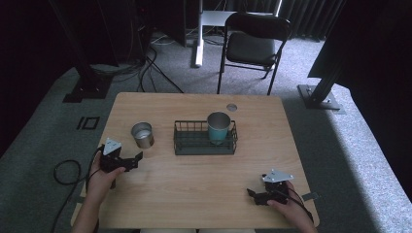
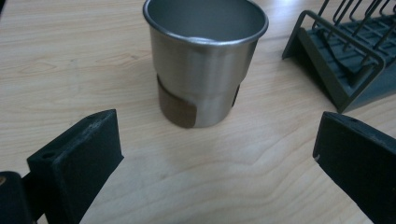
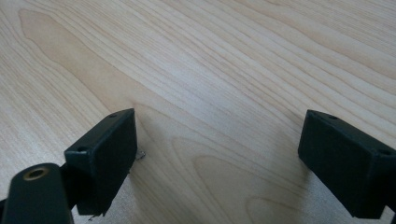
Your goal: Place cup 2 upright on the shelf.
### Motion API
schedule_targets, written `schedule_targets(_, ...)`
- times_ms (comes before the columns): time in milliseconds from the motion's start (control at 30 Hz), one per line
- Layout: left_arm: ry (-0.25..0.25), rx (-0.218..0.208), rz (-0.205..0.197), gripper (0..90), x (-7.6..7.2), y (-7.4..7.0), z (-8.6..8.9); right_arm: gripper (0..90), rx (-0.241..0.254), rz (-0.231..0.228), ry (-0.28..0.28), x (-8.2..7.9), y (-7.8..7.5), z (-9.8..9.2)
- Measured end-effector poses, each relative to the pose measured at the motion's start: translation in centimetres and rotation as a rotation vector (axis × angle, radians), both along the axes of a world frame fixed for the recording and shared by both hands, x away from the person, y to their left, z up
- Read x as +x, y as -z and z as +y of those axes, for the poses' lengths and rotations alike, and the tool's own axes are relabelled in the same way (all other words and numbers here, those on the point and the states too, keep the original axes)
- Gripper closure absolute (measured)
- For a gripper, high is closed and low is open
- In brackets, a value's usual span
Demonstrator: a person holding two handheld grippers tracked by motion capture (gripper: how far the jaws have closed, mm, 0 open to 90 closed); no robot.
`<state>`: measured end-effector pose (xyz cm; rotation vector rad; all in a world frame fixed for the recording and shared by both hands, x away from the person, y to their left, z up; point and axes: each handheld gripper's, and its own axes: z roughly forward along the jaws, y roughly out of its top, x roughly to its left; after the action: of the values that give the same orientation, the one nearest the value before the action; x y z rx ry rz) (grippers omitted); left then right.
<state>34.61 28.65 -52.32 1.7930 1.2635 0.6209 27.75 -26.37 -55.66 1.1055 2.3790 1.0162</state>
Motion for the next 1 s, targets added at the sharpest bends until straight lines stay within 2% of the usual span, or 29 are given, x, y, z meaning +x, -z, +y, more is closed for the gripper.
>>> schedule_targets(533,-0.013,0.001,-0.036,1.8,3.5,0.1,-1.2,11.4,0.000,0.000,0.000,0.0,0.0,0.0)
schedule_targets(733,-0.019,0.028,-0.045,1.7,4.8,0.1,-1.7,11.4,0.000,-0.001,-0.001,0.0,0.0,0.0)
schedule_targets(933,-0.022,0.027,-0.052,1.8,5.8,0.1,-2.1,11.4,0.001,-0.001,-0.001,0.0,0.0,0.0)
schedule_targets(967,-0.022,0.026,-0.055,1.8,5.9,0.1,-2.2,11.4,0.000,0.000,0.000,0.0,0.0,0.0)
schedule_targets(1000,-0.007,0.013,-0.077,1.8,6.0,0.0,-2.3,11.4,0.000,-0.001,0.000,0.0,0.0,0.0)
